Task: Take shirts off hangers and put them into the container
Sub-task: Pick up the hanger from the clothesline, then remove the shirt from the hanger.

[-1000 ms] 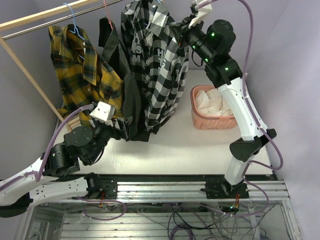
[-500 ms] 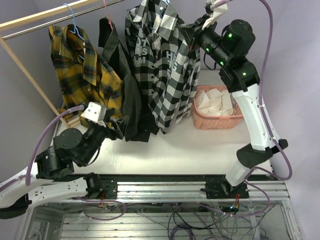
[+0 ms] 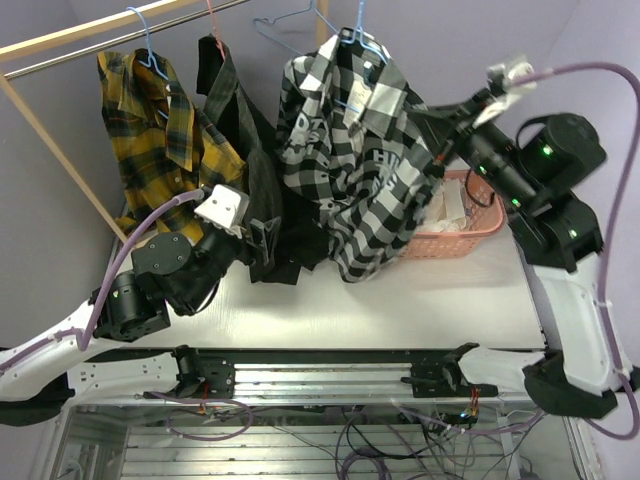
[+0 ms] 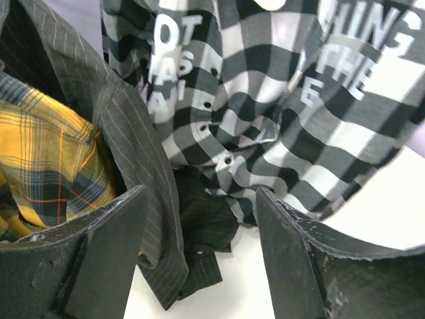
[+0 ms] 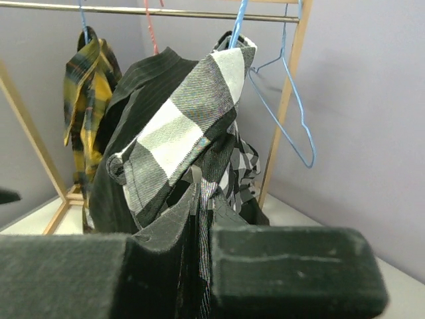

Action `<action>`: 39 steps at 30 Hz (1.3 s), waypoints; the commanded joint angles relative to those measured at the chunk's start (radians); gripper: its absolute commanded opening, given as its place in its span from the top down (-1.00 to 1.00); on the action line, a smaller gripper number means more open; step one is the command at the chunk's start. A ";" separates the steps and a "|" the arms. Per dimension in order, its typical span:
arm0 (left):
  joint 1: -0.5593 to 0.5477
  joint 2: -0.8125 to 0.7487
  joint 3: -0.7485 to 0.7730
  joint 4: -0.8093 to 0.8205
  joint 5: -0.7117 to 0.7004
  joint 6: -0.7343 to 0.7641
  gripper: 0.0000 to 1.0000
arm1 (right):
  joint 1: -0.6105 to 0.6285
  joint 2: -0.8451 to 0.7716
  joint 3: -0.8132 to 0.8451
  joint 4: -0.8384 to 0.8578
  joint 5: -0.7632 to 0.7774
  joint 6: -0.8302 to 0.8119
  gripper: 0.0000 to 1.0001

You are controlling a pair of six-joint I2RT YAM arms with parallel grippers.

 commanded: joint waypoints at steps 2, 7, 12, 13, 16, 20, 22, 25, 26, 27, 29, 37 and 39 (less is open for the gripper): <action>0.005 0.024 0.077 0.074 0.040 0.077 -0.53 | -0.002 -0.179 -0.113 0.001 0.031 0.019 1.00; 0.005 0.113 0.200 0.063 0.059 0.159 -0.54 | -0.003 -0.295 -0.174 -0.074 0.019 0.015 1.00; 0.005 0.197 0.290 0.114 0.103 0.263 -0.58 | 0.000 -0.369 -0.219 -0.118 -0.132 0.053 1.00; 0.005 0.208 0.300 0.119 0.131 0.286 -0.61 | 0.001 -0.375 -0.220 -0.129 -0.167 0.063 1.00; 0.005 0.239 0.318 0.124 0.192 0.358 -0.67 | 0.003 -0.391 -0.213 -0.167 -0.267 0.083 1.00; 0.008 0.275 0.339 0.122 0.187 0.430 -0.77 | 0.013 -0.409 -0.187 -0.199 -0.331 0.106 1.00; 0.023 0.325 0.397 0.102 0.195 0.442 -0.78 | 0.017 -0.412 -0.165 -0.227 -0.299 0.102 1.00; 0.069 0.409 0.503 0.062 0.285 0.413 -0.77 | 0.025 -0.413 -0.170 -0.254 -0.221 0.096 1.00; 0.085 0.438 0.538 0.052 0.331 0.398 -0.76 | 0.025 -0.413 -0.179 -0.257 -0.197 0.093 1.00; 0.100 0.467 0.576 0.050 0.372 0.382 -0.75 | 0.027 -0.411 -0.192 -0.258 -0.171 0.092 1.00; 0.127 0.522 0.645 0.054 0.445 0.343 -0.74 | 0.029 -0.408 -0.223 -0.255 -0.119 0.091 1.00; 0.359 0.629 0.794 0.046 0.668 0.191 -0.74 | 0.029 -0.351 -0.313 -0.181 -0.033 0.020 1.00; 0.476 0.601 0.758 0.041 0.725 0.150 -0.74 | 0.029 -0.324 -0.325 -0.152 -0.023 0.003 1.00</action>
